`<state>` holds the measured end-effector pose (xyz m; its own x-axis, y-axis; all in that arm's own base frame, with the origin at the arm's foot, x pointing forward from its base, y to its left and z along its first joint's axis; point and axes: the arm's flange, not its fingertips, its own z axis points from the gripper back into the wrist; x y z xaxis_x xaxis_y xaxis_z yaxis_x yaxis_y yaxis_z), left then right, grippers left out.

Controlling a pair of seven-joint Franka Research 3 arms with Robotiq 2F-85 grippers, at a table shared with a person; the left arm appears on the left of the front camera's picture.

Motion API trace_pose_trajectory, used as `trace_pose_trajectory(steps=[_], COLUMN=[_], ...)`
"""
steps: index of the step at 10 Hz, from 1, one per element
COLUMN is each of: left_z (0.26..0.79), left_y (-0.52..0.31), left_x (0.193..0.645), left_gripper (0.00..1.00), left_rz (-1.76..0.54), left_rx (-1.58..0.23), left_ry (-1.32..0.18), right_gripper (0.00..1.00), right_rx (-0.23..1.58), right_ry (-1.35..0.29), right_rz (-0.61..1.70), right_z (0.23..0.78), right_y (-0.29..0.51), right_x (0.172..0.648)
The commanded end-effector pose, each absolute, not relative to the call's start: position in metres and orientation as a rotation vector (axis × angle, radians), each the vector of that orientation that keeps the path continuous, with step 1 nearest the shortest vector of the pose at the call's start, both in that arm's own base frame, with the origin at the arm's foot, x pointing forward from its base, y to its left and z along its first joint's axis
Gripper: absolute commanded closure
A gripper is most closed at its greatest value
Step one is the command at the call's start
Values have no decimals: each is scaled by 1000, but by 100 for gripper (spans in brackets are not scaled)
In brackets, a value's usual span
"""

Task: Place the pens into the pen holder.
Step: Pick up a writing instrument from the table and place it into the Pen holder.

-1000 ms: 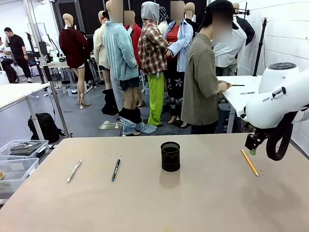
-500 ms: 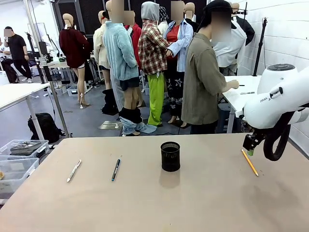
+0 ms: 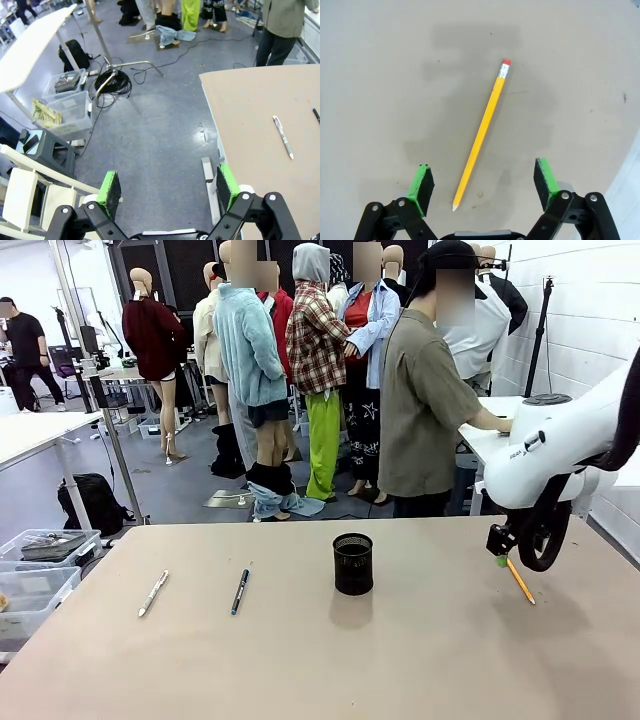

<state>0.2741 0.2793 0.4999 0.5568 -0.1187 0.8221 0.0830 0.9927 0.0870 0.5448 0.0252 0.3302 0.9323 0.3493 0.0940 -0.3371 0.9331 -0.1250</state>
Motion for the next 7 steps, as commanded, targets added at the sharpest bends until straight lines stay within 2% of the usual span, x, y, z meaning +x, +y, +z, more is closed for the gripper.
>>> trace_pose_trajectory(steps=[1, 5, 6, 7], left_z=[499, 499, 499, 499], left_y=[280, 280, 280, 280], left_x=[276, 276, 276, 276], left_gripper=[0, 0, 0, 0], left_rz=[-99, -99, -99, -99], left_rx=[40, 40, 40, 40], left_ry=[-975, -975, -975, -975], right_gripper=[0, 0, 8, 27], right_rx=[-71, -11, -10, -6], right_ry=[-77, -33, -30, -35], right_rz=[311, 313, 302, 298], right_z=[322, 297, 293, 292], right_y=[24, 21, 18, 15], right_x=[555, 562, 564, 565])
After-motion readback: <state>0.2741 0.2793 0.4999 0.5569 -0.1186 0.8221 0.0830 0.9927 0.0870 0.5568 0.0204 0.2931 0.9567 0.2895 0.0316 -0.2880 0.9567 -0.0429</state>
